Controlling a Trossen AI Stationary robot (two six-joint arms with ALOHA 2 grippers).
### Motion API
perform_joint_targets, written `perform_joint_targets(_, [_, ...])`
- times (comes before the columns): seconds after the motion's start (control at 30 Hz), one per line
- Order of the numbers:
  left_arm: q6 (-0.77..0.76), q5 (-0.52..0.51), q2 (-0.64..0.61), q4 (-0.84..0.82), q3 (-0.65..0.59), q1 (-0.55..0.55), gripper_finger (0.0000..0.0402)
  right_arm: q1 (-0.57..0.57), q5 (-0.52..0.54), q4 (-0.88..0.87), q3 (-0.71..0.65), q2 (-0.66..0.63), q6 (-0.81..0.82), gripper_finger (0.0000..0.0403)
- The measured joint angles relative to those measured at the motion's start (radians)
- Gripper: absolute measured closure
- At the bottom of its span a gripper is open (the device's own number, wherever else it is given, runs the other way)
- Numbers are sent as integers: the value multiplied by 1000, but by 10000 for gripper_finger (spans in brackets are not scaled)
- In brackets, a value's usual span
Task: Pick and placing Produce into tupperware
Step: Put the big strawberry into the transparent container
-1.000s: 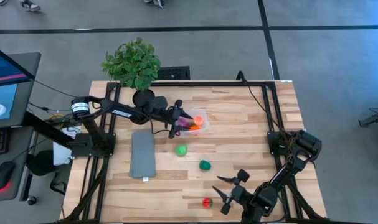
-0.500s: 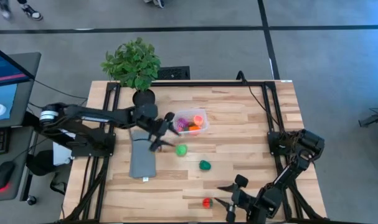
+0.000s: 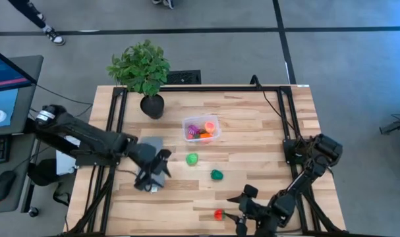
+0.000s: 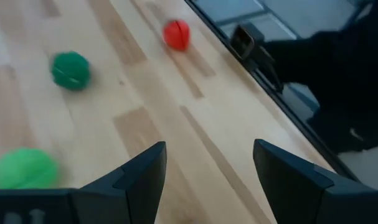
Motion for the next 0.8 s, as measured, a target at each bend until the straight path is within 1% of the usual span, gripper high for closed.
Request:
perform_joint_targets(0.17, [-72, -135, -3, -6, -36, -130, 171, -22, -45, 25, 0, 0, -52, 92])
perform_joint_targets(0.27, [-106, -178, -3, -7, -51, -176, 171, -38, -95, 34, 0, 1, -63, 90])
perform_joint_targets(0.37, [-132, -207, -3, -1, -61, -204, 171, -50, -149, 54, 0, 1, -64, 89])
perform_joint_targets(0.47, [-155, -231, -3, 17, -77, -220, 171, -61, -179, 68, 0, 1, -72, 89])
perform_joint_targets(0.63, [-193, -240, -3, 121, -139, -237, 171, -61, -183, 73, 0, 3, -89, 89])
perform_joint_targets(0.8, [-233, -259, -3, 219, -204, -261, 171, -61, -182, 111, 0, 50, -116, 89])
